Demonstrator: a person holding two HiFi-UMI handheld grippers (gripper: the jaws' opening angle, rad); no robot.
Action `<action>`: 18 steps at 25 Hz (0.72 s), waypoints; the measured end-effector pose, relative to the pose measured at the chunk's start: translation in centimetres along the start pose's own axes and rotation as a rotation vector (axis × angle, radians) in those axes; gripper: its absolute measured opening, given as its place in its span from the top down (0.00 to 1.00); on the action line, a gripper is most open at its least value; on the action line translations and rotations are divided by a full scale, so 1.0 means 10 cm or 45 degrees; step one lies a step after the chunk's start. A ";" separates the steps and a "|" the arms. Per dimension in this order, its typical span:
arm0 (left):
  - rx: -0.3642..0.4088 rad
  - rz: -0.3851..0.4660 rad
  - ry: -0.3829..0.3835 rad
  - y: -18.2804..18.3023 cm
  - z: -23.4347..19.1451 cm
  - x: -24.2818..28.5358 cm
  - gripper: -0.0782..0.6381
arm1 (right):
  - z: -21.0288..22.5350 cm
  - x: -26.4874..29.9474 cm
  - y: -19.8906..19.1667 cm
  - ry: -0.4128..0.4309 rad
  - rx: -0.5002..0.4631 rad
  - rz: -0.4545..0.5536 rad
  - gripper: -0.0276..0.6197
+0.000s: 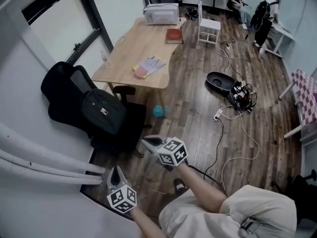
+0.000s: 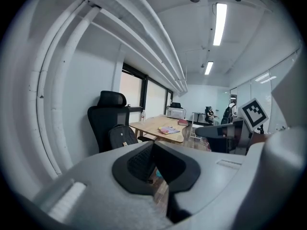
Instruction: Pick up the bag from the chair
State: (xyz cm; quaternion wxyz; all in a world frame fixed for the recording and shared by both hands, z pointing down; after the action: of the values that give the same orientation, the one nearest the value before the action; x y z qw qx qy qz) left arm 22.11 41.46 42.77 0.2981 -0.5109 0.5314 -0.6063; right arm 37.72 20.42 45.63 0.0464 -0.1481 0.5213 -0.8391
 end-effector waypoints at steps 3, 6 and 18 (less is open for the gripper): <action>-0.003 -0.030 0.013 -0.02 -0.06 0.05 0.88 | 0.10 0.06 0.03 0.046 0.113 0.035 0.96; -0.030 -0.053 0.026 -0.04 -0.13 0.10 0.88 | 0.15 0.11 0.00 0.058 0.148 0.033 0.96; -0.071 -0.001 -0.072 0.22 -0.49 1.03 0.88 | 0.55 0.69 0.28 -0.038 0.073 0.078 0.96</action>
State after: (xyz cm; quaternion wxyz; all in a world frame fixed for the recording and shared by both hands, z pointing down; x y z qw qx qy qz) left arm 14.03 33.23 44.27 0.2983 -0.5364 0.5392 -0.5767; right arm 32.56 12.82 46.78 0.0842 -0.1433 0.5005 -0.8497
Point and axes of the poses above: the fingertips, and each gripper's own axes: x forward along the fingers, z to its right, y out of its top, the point moved 10 cm from there along -x, backward along the fingers, and after that the axes turned 3 degrees about -y, right-handed, at the moved point
